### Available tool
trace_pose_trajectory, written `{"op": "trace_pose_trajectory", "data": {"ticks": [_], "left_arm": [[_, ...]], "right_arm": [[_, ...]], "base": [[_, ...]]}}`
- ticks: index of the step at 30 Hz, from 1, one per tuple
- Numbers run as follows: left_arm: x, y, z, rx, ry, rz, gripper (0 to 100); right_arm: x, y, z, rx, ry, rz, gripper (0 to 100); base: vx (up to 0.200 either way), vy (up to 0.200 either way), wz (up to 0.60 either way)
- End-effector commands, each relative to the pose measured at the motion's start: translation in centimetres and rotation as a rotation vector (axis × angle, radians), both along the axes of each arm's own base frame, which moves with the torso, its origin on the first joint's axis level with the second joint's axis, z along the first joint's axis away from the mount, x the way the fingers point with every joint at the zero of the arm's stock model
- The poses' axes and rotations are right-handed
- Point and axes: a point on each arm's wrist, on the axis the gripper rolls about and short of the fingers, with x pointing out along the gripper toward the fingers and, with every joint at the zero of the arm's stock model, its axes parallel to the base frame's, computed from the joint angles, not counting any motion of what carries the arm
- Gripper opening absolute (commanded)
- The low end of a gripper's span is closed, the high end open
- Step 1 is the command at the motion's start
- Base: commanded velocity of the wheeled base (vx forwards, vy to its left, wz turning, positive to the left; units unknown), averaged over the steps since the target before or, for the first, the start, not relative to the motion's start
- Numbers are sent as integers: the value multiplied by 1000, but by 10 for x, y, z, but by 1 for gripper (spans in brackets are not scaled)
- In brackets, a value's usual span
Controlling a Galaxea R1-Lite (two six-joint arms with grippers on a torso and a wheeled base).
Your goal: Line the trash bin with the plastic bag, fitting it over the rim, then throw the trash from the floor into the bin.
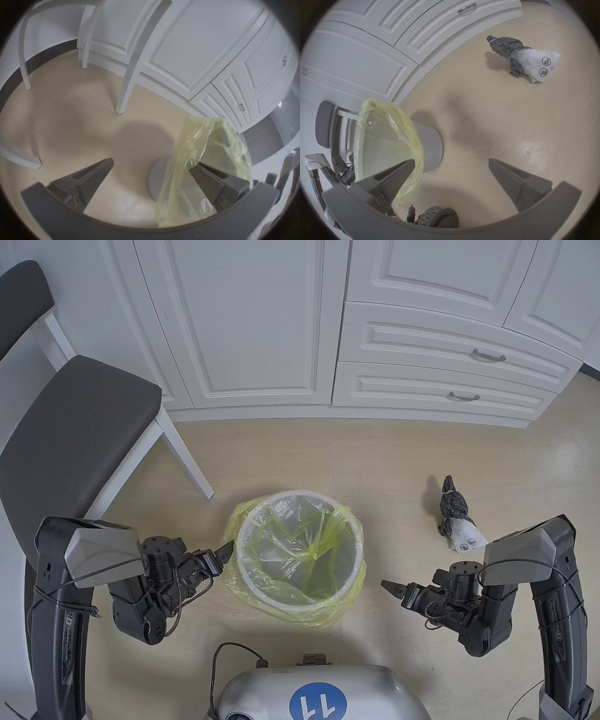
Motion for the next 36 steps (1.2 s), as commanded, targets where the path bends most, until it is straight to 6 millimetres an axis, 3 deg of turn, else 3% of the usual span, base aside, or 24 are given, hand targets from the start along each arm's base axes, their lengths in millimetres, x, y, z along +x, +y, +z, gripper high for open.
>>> {"op": "trace_pose_trajectory", "data": {"ticks": [1, 7, 13, 19, 23, 25, 29, 36], "left_arm": [[9, 12, -28, 85, 18, 16, 100], [23, 9, -37, 148, 3, -2, 100], [24, 12, -30, 134, -1, 5, 100], [17, 32, 7, 116, -44, 30, 100], [-1, 49, 42, 85, -66, -49, 100], [-9, 55, 47, 74, -53, -96, 100], [-13, 65, 31, 59, 3, -158, 100], [-10, 65, 0, 109, 53, -176, 100]], "right_arm": [[0, 1, -2, -3, -9, 5, 100], [-2, 1, -7, -40, -11, 22, 100], [-2, 1, -10, -51, -8, 27, 100], [-4, 1, -12, -76, -11, 39, 100], [-5, 1, -13, -84, -10, 43, 100], [-5, 1, -13, -84, -8, 43, 100], [-5, 1, -13, -91, -10, 46, 100], [-5, 1, -14, -98, -10, 49, 100]], "base": [[0, 0, 0], [0, 0, 0], [0, 0, 0], [0, 0, 0], [0, 0, 0], [0, 0, 0], [0, 0, 0], [0, 0, 0]]}}
